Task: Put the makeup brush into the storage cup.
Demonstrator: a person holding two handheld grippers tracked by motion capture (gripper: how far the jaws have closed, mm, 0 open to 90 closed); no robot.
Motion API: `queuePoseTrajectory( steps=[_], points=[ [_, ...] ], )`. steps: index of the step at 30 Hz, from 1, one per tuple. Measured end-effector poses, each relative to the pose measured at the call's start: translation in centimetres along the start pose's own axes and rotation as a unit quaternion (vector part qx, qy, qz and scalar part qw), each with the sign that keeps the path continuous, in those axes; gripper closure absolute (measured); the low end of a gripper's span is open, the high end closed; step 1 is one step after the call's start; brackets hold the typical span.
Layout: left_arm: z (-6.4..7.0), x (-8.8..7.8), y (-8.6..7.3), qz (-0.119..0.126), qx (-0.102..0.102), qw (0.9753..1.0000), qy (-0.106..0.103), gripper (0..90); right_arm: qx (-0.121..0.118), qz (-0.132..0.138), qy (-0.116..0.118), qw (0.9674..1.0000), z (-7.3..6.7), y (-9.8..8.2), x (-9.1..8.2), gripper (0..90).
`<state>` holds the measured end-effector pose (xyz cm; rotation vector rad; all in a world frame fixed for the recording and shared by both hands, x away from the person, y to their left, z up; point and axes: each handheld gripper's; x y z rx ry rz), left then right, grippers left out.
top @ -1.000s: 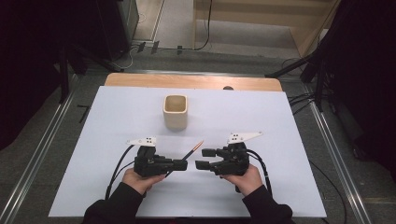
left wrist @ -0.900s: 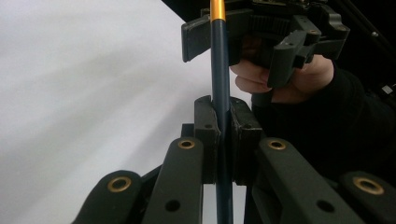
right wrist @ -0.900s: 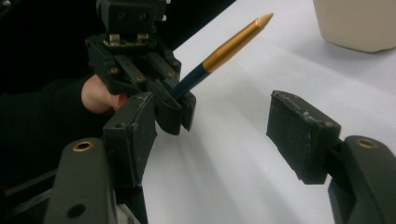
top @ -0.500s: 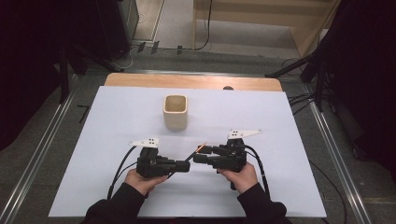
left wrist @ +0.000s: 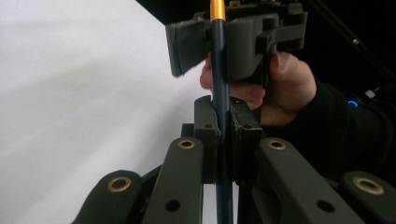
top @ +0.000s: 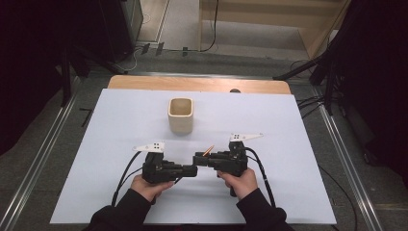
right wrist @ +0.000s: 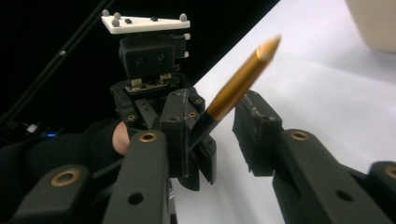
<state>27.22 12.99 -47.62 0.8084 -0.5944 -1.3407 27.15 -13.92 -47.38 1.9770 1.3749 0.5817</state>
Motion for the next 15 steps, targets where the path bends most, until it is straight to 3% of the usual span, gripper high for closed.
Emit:
queuePoseTrajectory(
  steps=[5,11,15],
  points=[
    [-0.08,0.08,-0.15,-0.005,-0.003,1.0000,-0.002,84.3,0.009,-0.007,0.010,0.9999,0.02,-0.23,0.40,76.9],
    [-0.20,0.18,-0.22,-0.011,-0.007,0.9999,-0.009,83.4,0.031,-0.015,0.027,0.9991,0.23,-0.17,0.41,81.4],
    [-0.08,0.18,-0.05,-0.019,0.004,0.9998,-0.007,78.7,0.030,-0.023,0.035,0.9987,0.16,-0.09,0.42,83.0]
  ],
)
Point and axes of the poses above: each handheld gripper's, and its own axes: x roughly forward along the jaws, y roughly out of its top, z roughly to its right, and after that the axes turned 15 degrees about z, right-handed
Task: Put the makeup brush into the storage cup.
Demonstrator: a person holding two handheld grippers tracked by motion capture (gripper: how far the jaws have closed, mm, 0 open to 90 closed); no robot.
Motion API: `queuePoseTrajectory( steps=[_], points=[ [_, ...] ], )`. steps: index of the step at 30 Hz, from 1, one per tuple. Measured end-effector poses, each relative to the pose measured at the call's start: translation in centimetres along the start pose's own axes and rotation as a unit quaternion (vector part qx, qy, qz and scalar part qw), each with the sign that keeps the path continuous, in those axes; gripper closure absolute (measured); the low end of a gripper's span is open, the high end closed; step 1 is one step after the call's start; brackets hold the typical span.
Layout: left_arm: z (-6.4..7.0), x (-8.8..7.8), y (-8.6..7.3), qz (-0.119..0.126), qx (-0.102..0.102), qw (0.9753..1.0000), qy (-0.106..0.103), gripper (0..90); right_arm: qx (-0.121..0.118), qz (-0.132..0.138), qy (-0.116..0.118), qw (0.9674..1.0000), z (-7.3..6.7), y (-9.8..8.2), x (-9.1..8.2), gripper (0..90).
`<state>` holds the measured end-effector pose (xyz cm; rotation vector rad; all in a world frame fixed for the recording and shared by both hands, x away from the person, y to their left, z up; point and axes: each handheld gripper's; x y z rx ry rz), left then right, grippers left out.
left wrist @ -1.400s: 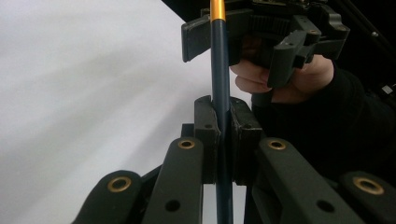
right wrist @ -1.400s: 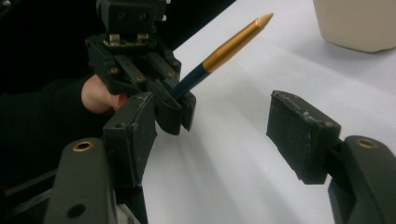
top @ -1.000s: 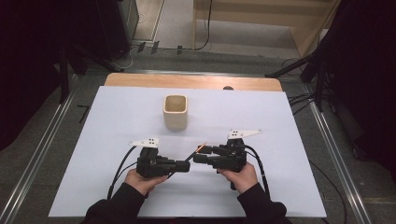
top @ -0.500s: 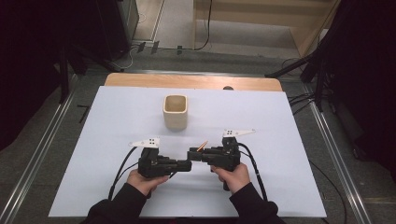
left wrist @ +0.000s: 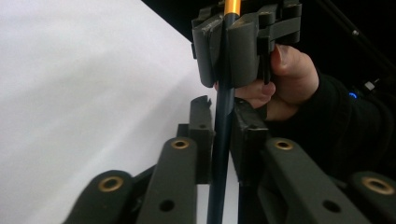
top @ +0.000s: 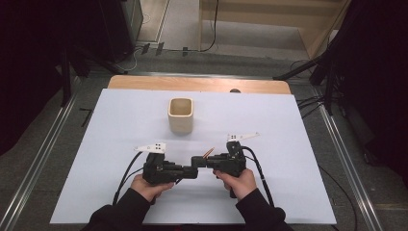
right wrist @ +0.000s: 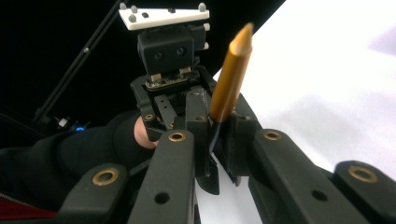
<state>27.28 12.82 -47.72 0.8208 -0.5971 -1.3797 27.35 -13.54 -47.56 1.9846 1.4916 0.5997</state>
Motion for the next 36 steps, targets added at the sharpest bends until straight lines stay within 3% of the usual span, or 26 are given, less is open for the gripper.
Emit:
queuePoseTrajectory(
  steps=[5,12,21,34,36],
  points=[
    [-0.1,-0.2,0.2,-0.015,0.000,0.9999,0.008,66.2,-0.003,-0.006,-0.001,1.0000,0.0,0.1,-0.1,83.1],
    [0.1,-0.2,0.7,-0.047,0.020,0.9986,0.010,54.5,0.005,-0.014,-0.011,0.9998,0.1,0.3,-0.3,83.0],
    [0.5,-0.3,1.2,-0.083,0.061,0.9943,0.028,40.2,-0.004,-0.047,-0.021,0.9986,-0.1,0.8,-0.1,83.0],
    [0.6,-0.6,1.5,-0.121,0.094,0.9875,0.040,31.2,-0.031,-0.098,-0.037,0.9940,-0.4,1.3,0.3,83.0],
    [0.7,-0.7,1.5,-0.120,0.092,0.9876,0.040,30.0,-0.037,-0.104,-0.038,0.9931,-0.4,1.4,0.3,83.0]
  ],
)
Point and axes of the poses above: each handheld gripper's, and its own axes: x roughly forward along the jaws, y roughly out of its top, z roughly to its right, and after that the axes turned 15 degrees about z, right-handed
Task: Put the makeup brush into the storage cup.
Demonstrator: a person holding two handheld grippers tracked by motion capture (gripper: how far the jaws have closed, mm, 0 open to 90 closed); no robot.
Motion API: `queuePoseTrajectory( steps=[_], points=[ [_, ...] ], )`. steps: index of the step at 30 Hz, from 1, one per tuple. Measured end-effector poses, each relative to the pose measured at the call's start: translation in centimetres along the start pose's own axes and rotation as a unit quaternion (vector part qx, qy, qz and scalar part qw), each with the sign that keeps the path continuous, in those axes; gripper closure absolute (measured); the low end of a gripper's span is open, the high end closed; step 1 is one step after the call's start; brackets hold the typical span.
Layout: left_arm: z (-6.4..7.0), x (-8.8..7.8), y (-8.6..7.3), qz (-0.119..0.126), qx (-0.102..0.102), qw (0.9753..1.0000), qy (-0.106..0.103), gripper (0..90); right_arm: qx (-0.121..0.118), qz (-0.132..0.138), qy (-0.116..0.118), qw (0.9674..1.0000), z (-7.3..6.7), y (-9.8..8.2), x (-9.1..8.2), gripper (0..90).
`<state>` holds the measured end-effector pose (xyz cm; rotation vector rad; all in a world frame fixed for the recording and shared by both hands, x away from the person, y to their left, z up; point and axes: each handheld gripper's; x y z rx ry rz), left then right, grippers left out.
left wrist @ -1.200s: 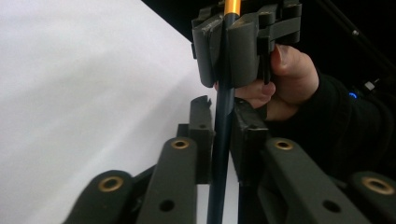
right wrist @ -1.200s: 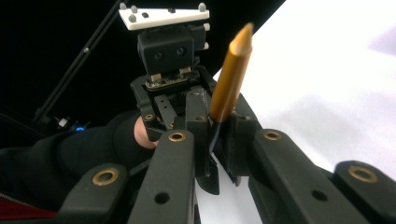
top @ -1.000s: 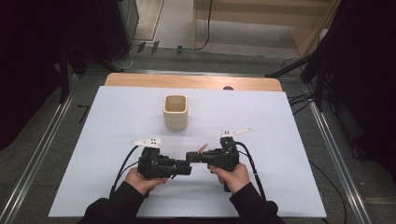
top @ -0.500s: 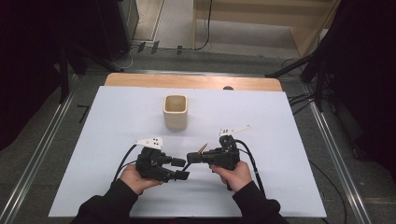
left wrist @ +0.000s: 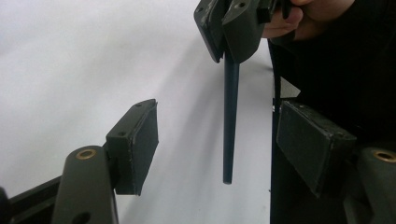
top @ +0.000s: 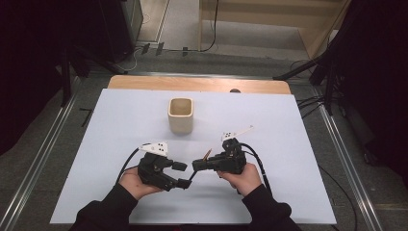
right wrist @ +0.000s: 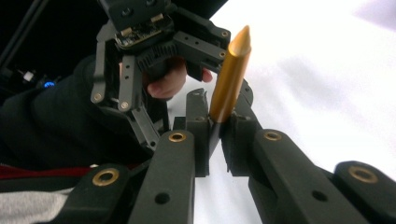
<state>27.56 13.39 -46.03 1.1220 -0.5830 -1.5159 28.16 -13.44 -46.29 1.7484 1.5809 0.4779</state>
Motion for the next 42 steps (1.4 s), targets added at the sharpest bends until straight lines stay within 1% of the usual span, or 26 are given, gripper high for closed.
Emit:
queuePoseTrajectory(
  steps=[3,7,9,12,15,18,20,22,27,28,33,38,42],
  points=[
    [0.0,0.0,0.0,0.001,0.001,1.0000,0.001,28.5,-0.007,-0.014,-0.003,0.9999,0.0,0.2,0.1,83.0],
    [0.0,0.1,0.0,-0.004,0.002,0.9999,0.012,28.2,-0.019,-0.034,-0.006,0.9992,-0.1,0.4,0.3,83.1],
    [-0.1,0.2,0.1,-0.011,0.009,0.9998,0.013,28.2,-0.024,-0.039,-0.007,0.9989,0.0,0.4,0.3,83.0],
    [-0.1,0.5,0.2,-0.024,0.018,0.9995,0.012,28.2,-0.033,-0.050,-0.006,0.9982,0.1,0.7,0.5,83.0],
    [-0.3,0.8,0.3,-0.032,0.022,0.9992,0.010,29.1,-0.045,-0.063,-0.005,0.9970,0.1,1.0,0.9,83.0],
    [-0.5,0.9,0.4,-0.036,0.012,0.9993,0.001,31.7,-0.056,-0.076,-0.002,0.9956,0.2,1.2,1.2,83.0],
    [-0.6,1.1,0.5,-0.041,0.011,0.9991,0.001,34.8,-0.062,-0.083,0.000,0.9946,0.3,1.3,1.5,83.0],
    [-0.7,1.1,0.5,-0.044,0.002,0.9990,0.000,37.9,-0.060,-0.085,0.004,0.9945,0.4,1.4,1.6,83.0],
    [-0.9,1.3,0.5,-0.043,-0.016,0.9989,-0.009,51.5,-0.069,-0.089,0.011,0.9936,0.4,1.5,1.8,83.0],
    [-0.9,1.4,0.5,-0.045,-0.019,0.9987,-0.013,52.9,-0.070,-0.090,0.012,0.9934,0.3,1.5,1.8,83.0],
    [-0.8,1.7,0.5,-0.046,-0.026,0.9985,-0.016,64.2,-0.076,-0.093,0.019,0.9926,0.3,1.8,2.1,83.0],
    [-0.8,1.7,0.5,-0.047,-0.029,0.9983,-0.019,70.7,-0.075,-0.099,0.023,0.9919,0.3,1.9,2.4,83.0],
    [-0.8,1.8,0.6,-0.046,-0.036,0.9981,-0.022,76.6,-0.073,-0.101,0.026,0.9919,0.4,2.0,2.5,82.9]
  ],
)
Point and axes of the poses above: each handheld gripper's, and its own axes: x roughly forward along the jaws, y roughly out of its top, z roughly to its right, and after that the axes turned 15 degrees about z, right-handed
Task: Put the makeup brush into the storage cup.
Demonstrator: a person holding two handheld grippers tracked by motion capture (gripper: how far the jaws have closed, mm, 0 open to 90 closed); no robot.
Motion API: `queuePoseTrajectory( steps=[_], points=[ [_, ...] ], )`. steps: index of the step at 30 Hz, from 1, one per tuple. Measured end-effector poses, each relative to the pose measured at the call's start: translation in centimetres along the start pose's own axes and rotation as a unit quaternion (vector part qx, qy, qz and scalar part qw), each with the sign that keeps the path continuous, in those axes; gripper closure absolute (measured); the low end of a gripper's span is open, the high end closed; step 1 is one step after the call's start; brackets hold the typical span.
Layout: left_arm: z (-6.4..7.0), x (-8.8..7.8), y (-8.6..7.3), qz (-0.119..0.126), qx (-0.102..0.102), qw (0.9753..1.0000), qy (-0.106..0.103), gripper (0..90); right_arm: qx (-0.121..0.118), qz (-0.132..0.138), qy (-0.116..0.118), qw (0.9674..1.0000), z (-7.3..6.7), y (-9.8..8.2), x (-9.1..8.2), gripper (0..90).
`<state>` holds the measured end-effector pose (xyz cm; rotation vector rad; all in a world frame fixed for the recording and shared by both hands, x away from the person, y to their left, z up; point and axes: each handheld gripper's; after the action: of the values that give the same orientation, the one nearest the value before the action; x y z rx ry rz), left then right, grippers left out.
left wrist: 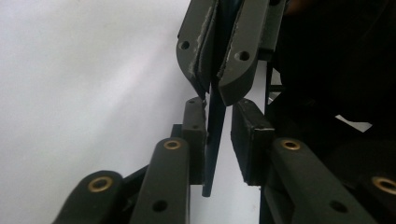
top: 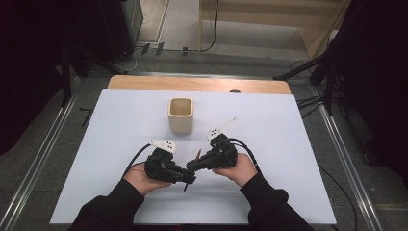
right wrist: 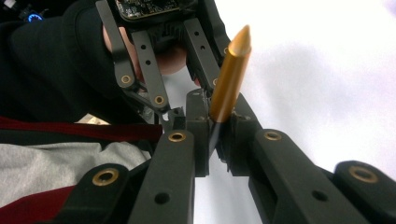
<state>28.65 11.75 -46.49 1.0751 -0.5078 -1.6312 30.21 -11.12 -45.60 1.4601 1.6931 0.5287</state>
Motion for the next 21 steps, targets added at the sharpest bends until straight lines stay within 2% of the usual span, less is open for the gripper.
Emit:
queuePoseTrajectory(
  steps=[7,21],
  points=[
    [-0.01,0.04,-0.05,-0.001,0.006,1.0000,0.005,83.2,0.000,0.003,0.002,1.0000,-0.01,0.02,0.05,82.9],
    [0.16,0.19,-0.03,-0.006,0.012,0.9999,0.009,84.3,0.002,0.009,0.002,1.0000,-0.03,0.04,0.04,79.6]
  ],
)
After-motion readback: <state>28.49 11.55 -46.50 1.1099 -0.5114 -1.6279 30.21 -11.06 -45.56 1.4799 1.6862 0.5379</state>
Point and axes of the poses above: each handheld gripper's, and its own axes: x roughly forward along the jaws, y roughly out of its top, z roughly to its right, and after that the axes turned 15 degrees about z, right-handed
